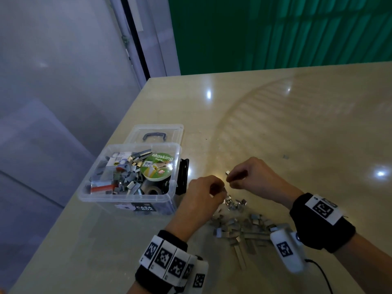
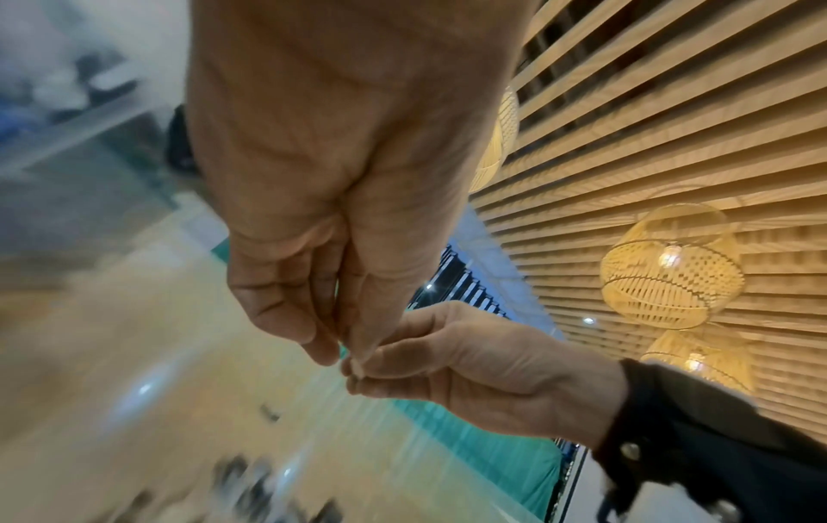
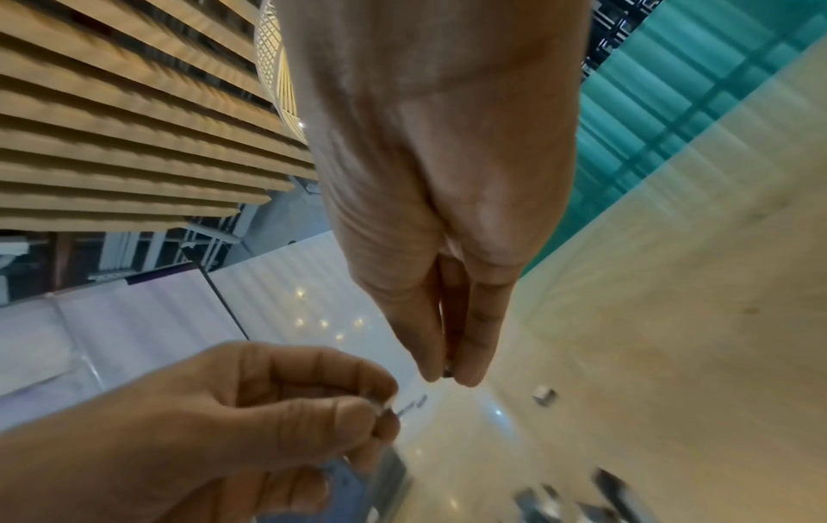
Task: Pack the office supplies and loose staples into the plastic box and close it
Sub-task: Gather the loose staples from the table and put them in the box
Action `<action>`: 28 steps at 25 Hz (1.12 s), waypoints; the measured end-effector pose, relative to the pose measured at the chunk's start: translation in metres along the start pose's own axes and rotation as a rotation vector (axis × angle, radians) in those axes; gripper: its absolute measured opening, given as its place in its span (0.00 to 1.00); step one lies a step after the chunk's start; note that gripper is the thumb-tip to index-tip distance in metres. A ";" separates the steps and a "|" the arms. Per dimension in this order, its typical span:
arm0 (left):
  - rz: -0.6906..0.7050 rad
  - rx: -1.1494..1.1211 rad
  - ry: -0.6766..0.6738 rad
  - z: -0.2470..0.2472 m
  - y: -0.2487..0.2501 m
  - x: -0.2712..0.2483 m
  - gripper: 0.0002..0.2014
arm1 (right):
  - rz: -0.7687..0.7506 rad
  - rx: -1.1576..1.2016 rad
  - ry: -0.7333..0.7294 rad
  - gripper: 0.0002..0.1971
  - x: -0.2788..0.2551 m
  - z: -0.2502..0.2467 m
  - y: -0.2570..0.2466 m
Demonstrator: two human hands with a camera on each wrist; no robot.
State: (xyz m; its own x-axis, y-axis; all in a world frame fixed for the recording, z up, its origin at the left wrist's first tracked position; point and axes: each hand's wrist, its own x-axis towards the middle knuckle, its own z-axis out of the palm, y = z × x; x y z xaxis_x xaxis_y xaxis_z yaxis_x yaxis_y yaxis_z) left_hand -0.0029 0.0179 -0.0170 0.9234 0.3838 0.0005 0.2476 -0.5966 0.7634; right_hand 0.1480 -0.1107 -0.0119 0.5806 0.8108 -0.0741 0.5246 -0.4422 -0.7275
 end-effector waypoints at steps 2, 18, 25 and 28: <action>0.042 -0.009 0.081 -0.026 0.015 -0.008 0.10 | -0.069 0.011 -0.008 0.05 0.011 -0.004 -0.020; -0.169 0.318 0.258 -0.183 -0.066 -0.053 0.05 | -0.465 0.049 -0.210 0.10 0.102 0.099 -0.191; -0.132 0.218 0.404 -0.198 -0.067 -0.050 0.15 | -0.408 0.101 -0.093 0.07 0.096 0.061 -0.180; -0.043 0.172 0.397 -0.188 -0.044 -0.036 0.13 | -0.351 0.115 -0.039 0.07 0.083 0.032 -0.161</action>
State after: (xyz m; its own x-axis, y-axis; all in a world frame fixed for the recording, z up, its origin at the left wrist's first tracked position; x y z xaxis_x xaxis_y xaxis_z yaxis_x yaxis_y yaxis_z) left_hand -0.1020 0.1626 0.0707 0.7350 0.6323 0.2448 0.3599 -0.6698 0.6495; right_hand 0.0920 0.0396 0.0770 0.3524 0.9204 0.1692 0.6130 -0.0905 -0.7849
